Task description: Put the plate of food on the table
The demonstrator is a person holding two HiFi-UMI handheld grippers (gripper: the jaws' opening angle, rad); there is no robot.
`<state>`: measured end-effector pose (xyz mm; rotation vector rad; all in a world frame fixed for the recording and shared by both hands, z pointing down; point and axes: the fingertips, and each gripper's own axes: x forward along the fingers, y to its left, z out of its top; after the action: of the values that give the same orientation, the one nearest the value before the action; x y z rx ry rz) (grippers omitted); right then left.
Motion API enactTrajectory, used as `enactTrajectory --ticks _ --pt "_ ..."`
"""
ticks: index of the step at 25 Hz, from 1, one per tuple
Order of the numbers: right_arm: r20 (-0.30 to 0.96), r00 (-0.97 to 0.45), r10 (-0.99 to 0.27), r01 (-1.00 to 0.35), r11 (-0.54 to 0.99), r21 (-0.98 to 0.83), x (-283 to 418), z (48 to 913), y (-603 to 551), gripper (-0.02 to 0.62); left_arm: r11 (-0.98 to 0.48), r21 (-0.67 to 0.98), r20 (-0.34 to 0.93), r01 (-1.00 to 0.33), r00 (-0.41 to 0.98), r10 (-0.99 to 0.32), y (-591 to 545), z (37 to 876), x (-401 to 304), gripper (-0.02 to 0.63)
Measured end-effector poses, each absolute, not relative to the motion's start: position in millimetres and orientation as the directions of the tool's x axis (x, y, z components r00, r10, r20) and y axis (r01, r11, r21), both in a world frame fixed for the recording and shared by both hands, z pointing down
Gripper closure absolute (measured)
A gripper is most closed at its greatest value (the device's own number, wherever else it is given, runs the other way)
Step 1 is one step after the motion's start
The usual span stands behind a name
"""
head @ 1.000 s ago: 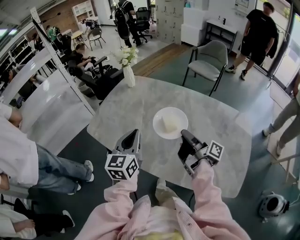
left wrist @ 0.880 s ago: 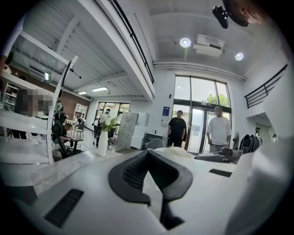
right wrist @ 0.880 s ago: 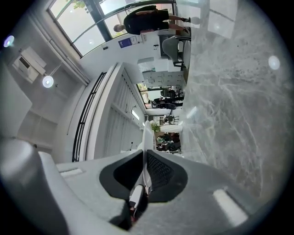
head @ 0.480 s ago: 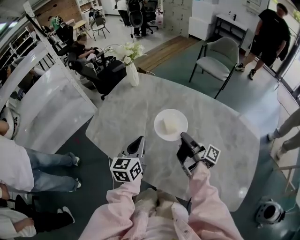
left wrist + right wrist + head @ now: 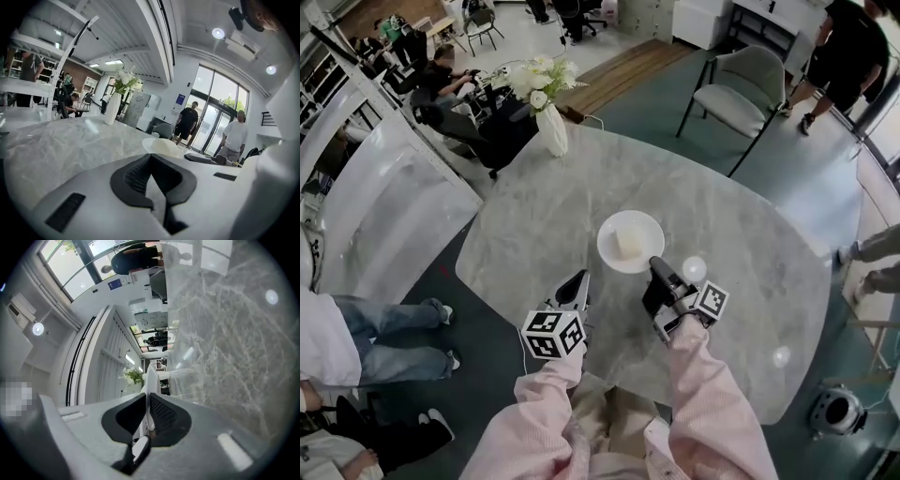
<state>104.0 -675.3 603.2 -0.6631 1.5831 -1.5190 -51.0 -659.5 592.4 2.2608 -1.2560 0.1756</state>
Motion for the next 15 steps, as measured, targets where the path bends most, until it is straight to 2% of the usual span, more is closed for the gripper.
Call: enactTrajectory --ticks 15 --pt "-0.058 -0.485 -0.873 0.097 0.012 -0.995 109.5 659.7 -699.4 0.574 -0.396 0.442 0.417 -0.805 0.575 -0.704 -680.5 635.2 -47.6 0.607"
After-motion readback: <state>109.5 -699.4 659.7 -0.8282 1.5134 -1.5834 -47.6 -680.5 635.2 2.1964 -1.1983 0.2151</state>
